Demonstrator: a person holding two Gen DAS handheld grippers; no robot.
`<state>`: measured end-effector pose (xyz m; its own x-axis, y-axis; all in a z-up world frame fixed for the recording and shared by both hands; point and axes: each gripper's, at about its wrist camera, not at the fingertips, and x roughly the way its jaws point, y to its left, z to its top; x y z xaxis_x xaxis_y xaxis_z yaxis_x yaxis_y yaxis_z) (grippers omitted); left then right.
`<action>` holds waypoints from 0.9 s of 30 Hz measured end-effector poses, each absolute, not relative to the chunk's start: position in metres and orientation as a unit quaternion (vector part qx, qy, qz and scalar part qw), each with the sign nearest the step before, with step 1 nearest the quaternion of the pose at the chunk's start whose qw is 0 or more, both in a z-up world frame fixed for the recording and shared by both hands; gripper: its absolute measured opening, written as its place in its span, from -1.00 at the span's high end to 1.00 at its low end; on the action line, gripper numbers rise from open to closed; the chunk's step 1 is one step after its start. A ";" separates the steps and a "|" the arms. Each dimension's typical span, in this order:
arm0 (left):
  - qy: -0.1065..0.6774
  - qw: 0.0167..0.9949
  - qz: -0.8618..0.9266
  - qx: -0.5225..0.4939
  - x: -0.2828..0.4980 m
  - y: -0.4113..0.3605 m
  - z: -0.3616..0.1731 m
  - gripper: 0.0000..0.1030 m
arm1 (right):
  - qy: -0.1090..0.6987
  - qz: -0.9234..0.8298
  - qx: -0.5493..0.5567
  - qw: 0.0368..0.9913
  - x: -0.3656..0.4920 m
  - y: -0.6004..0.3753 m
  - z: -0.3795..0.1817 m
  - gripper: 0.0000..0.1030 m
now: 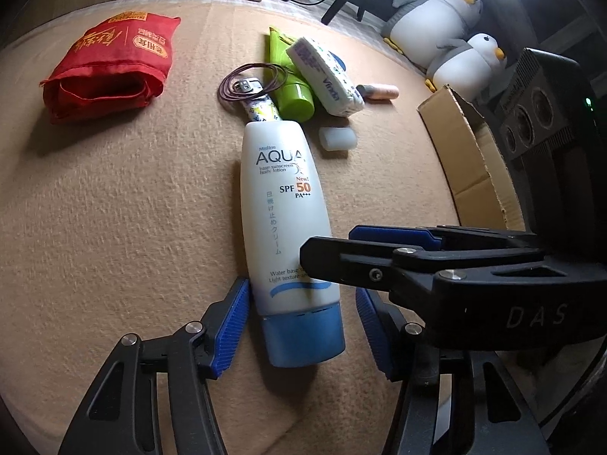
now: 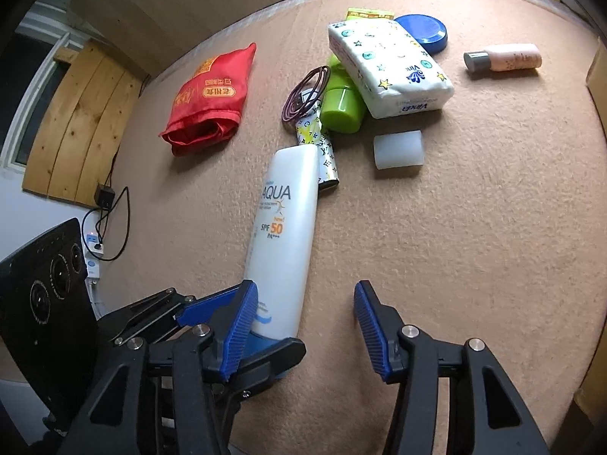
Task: Organize objects
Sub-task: 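Lift the tube with the left gripper while the right gripper grasps it too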
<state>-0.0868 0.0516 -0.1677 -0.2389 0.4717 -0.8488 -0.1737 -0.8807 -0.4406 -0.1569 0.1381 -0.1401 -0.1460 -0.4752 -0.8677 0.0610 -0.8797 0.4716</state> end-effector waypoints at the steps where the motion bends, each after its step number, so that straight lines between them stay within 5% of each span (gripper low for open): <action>1: -0.130 0.211 0.775 -0.581 -0.087 0.052 -0.168 -0.17 | -0.166 -0.738 0.629 0.181 -0.157 0.139 -0.140 0.06; 7: -0.120 0.211 0.779 -0.578 -0.083 0.060 -0.167 -0.12 | -0.160 -0.728 0.639 0.190 -0.154 0.137 -0.142 0.08; 11: -0.128 0.205 0.783 -0.574 -0.083 0.058 -0.168 -0.03 | -0.172 -0.727 0.633 0.204 -0.152 0.135 -0.142 0.39; 27: -0.110 0.209 0.803 -0.547 -0.084 0.075 -0.133 -0.01 | -0.160 -0.761 0.595 0.204 -0.135 0.142 -0.115 0.40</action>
